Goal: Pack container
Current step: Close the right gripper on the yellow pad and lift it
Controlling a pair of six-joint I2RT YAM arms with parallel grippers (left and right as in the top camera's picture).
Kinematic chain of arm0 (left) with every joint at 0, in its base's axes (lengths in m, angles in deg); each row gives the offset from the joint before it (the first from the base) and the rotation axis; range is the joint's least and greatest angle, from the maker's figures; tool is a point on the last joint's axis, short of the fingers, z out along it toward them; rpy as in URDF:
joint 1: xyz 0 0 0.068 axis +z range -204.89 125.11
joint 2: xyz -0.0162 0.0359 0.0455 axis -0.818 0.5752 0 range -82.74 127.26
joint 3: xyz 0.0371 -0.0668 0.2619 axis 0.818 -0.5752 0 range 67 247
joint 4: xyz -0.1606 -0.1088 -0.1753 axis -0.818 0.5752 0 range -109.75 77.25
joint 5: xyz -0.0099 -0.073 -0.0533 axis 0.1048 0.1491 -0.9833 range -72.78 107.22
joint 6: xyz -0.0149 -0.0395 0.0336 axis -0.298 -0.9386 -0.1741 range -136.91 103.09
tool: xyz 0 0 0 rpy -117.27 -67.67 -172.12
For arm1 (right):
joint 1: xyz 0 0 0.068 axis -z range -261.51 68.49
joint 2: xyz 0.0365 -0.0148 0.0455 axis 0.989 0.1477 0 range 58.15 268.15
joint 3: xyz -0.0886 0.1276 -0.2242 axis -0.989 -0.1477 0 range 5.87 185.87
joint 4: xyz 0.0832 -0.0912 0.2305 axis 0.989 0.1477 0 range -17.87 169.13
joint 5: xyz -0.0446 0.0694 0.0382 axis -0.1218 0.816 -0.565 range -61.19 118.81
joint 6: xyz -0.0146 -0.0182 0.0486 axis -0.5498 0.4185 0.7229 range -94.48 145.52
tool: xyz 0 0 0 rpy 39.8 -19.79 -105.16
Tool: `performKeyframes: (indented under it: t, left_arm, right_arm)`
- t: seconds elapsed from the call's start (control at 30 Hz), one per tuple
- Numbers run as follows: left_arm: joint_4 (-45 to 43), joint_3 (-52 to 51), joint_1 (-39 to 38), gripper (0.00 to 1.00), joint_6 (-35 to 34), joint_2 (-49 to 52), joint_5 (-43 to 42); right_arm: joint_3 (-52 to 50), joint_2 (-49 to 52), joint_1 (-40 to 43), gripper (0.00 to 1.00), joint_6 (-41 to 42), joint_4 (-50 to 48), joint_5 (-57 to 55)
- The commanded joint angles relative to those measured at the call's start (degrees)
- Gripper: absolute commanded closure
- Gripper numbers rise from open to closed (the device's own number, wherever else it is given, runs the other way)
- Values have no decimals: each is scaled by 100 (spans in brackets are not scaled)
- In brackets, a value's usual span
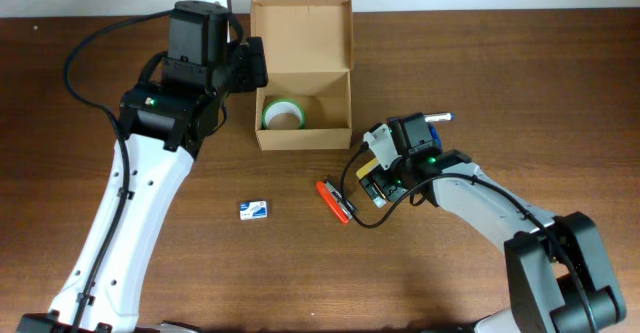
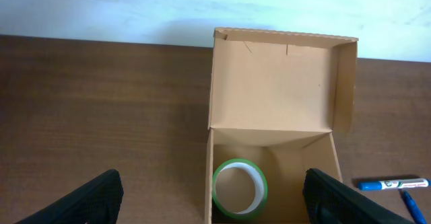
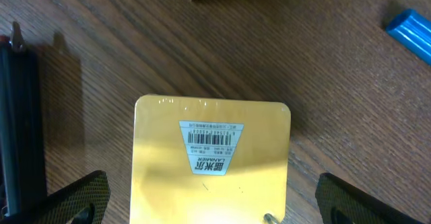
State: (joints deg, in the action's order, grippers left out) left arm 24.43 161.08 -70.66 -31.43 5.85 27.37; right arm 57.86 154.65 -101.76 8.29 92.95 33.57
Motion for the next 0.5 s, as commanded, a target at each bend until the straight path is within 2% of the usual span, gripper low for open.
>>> performKeyframes:
  t: [0.0,0.47]
  left_arm:
    - [-2,90,24,14,7,-87,61]
    - [-17,90,24,14,9,-87,61]
  right_arm:
    - [46,74,-35,1,-59,-61,-11]
    - [46,422,-35,1,-57,-330,-9]
